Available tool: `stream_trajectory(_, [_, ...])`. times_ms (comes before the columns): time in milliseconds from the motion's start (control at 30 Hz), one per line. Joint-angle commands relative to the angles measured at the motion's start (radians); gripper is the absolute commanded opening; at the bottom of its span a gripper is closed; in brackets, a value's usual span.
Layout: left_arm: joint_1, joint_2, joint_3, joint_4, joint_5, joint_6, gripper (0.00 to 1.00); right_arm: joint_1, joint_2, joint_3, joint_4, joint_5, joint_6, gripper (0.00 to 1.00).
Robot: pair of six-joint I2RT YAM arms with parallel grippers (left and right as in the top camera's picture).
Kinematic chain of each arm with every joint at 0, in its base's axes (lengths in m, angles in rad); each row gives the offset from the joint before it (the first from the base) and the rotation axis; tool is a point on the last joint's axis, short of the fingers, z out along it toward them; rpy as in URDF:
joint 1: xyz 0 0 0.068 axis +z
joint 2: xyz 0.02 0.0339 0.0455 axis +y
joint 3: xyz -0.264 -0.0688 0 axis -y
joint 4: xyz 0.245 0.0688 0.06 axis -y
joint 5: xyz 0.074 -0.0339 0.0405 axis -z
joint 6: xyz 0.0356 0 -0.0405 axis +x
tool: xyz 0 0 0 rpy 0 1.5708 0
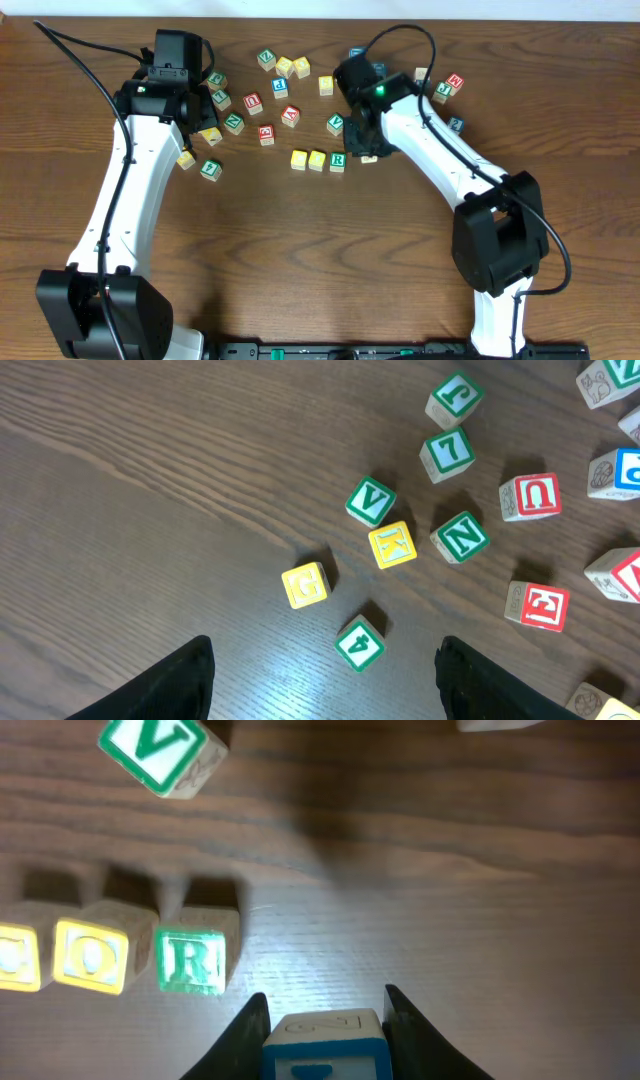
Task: Spell out CORL
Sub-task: 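Carry the L block down and lower it right of the R block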
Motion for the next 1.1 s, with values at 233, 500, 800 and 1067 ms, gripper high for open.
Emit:
stream_trajectory(233, [0.004,-0.011,0.034,-0.002,-0.014,0.005,0.70,0.009,0.002,-0.185,0.212,-0.027,0.080,0.31])
stream_trajectory(500, [0.004,-0.011,0.034,-0.002,-0.014,0.005,0.70,0.010,0.009,-0.214,0.246,-0.029,0.089,0.33])
stream_trajectory(800, [0.004,-0.011,0.034,-0.002,-0.013,0.005,0.70,0.008,0.004,-0.198,0.267,-0.028,0.088,0.35])
stream_trajectory(1067, [0.004,-0.011,0.034,-0.002,-0.013,0.004,0.70,-0.014,-0.048,-0.098,0.172,-0.030,0.050,0.36])
